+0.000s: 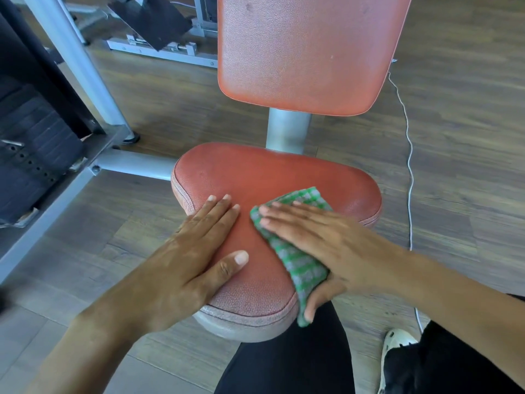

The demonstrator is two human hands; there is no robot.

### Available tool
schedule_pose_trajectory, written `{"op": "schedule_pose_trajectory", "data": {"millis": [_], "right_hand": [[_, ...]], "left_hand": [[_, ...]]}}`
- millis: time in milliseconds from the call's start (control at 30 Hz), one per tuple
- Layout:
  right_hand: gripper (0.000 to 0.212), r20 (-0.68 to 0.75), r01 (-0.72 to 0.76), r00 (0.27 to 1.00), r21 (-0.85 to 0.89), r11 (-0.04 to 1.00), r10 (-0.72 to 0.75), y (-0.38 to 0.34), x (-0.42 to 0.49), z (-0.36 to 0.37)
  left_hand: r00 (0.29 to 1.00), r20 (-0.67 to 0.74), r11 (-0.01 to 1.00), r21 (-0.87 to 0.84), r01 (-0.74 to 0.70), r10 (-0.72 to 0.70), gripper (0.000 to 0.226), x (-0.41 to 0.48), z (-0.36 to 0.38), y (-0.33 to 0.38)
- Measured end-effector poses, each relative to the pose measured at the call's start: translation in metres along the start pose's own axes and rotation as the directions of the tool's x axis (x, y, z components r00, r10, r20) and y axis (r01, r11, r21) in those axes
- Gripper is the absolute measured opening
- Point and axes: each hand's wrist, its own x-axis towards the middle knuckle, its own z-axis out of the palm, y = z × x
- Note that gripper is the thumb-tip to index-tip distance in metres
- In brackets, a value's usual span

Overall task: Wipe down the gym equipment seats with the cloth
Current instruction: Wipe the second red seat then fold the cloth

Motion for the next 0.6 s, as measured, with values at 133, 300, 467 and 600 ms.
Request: {"op": "schedule_pose_trajectory", "data": {"millis": [133,300,467,600], "right_hand": [[0.114,0.056,-0.158,0.985,-0.067,0.985,0.162,0.025,-0.012,-0.005],[0.116,0.037,-0.102,0.994,-0.108,0.989,0.106,0.01,-0.009,0.001],[0.112,0.055,-0.119,0.991,-0.021,0.993,0.12,0.017,-0.008,0.0],[0.099,0.031,-0.358,0.934,0.02,0.934,0.357,0.057,-0.003,-0.008]], "left_hand": [[1.0,0.004,0.999,-0.032,0.019,-0.019,0.09,-0.001,-0.001,0.0],[0.992,0.087,0.996,-0.002,0.087,-0.086,0.085,-0.003,-0.002,-0.003],[0.981,0.163,0.991,0.092,0.094,-0.108,0.087,0.003,-0.011,0.004],[0.983,0.161,0.98,0.188,0.058,-0.089,0.089,0.019,-0.013,0.006]]}}
